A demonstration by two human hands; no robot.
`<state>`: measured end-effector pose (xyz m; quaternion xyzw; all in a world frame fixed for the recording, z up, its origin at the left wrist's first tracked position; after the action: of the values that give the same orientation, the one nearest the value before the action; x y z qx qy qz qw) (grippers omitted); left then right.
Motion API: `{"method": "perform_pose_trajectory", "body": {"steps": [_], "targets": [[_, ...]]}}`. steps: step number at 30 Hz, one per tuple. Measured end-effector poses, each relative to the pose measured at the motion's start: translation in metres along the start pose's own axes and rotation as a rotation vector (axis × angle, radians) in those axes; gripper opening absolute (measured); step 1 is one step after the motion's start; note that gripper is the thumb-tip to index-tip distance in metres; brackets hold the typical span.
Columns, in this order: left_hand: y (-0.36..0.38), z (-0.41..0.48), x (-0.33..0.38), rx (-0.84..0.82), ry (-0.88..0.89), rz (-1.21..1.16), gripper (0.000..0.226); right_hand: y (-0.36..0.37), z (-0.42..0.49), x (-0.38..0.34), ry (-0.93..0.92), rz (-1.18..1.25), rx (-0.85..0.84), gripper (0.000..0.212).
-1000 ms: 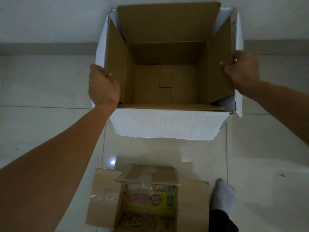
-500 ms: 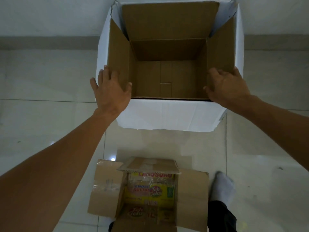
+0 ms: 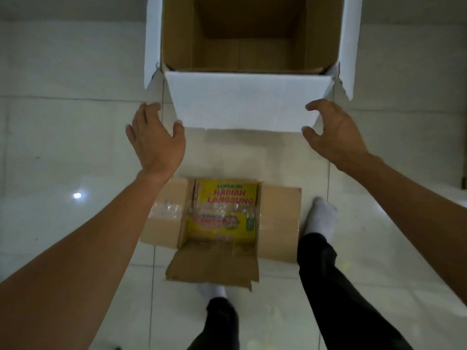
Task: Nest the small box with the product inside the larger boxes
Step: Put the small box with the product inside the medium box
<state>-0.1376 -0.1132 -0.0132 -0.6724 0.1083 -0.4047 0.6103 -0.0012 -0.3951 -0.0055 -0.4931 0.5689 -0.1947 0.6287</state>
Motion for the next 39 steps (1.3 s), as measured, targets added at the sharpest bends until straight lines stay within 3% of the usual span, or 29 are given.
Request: {"method": "perform_pose_trajectory", "body": {"steps": [9,15,23,29,34,39], "targets": [[-0.013,-0.119,-0.089,-0.202,-0.034,0.02,0.051,0.06,-0.158,0.008,0.313,0.105,-0.135,0.046],[0.005,-0.166,-0.153,-0.274,-0.181,0.065,0.056,0.105,-0.228,0.023,0.381,0.054,-0.227,0.053],[0.038,-0.174,-0.205,-0.315,-0.402,-0.005,0.08,0.146,-0.245,0.059,0.454,0.011,-0.244,0.064],[0.058,-0.165,-0.218,-0.345,-0.559,-0.007,0.1,0.161,-0.232,0.078,0.66,0.113,-0.148,0.077],[0.064,-0.165,-0.218,-0.379,-0.629,-0.09,0.099,0.168,-0.227,0.082,0.853,0.258,-0.112,0.079],[0.051,-0.16,-0.226,-0.276,-0.681,0.006,0.098,0.168,-0.229,0.073,0.869,0.243,-0.045,0.07]]}}
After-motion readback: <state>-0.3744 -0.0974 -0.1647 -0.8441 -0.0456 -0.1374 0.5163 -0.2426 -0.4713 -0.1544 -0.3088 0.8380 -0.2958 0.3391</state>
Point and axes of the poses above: each hand's wrist, its own z-axis towards the middle knuckle, its own y-axis out of the palm, x = y × z, the point moved 1 cm from there along z, towards the middle knuckle, and after that the axes turned 8 degrees about x, right-handed, at the moved point
